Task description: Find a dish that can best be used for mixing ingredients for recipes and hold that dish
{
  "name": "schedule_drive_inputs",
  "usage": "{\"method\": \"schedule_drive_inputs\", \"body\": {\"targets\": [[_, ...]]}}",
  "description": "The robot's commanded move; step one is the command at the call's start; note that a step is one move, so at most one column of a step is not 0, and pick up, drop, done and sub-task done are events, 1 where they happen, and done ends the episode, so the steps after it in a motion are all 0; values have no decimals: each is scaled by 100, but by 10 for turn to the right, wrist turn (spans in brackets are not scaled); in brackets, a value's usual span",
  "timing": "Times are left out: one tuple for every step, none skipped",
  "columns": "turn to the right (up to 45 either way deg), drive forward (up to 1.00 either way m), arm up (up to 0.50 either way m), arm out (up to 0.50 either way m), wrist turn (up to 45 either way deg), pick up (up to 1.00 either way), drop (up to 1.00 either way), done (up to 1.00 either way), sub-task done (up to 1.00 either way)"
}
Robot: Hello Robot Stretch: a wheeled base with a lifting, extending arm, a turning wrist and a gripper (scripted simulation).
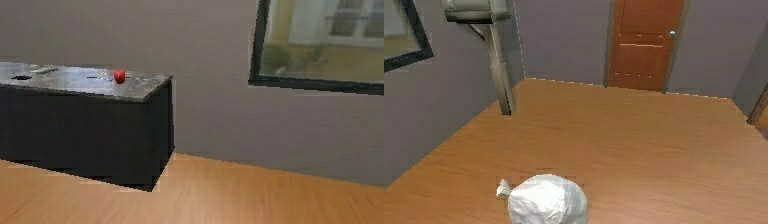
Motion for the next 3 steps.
{"method": "schedule_drive_inputs", "body": {"targets": [[-150, 0, 0, 0, 0, 0, 0, 0, 0], [0, 5, 0, 0, 0, 0, 0, 0, 0], [-120, 0, 0, 0, 0, 0, 0, 0, 0]]}}
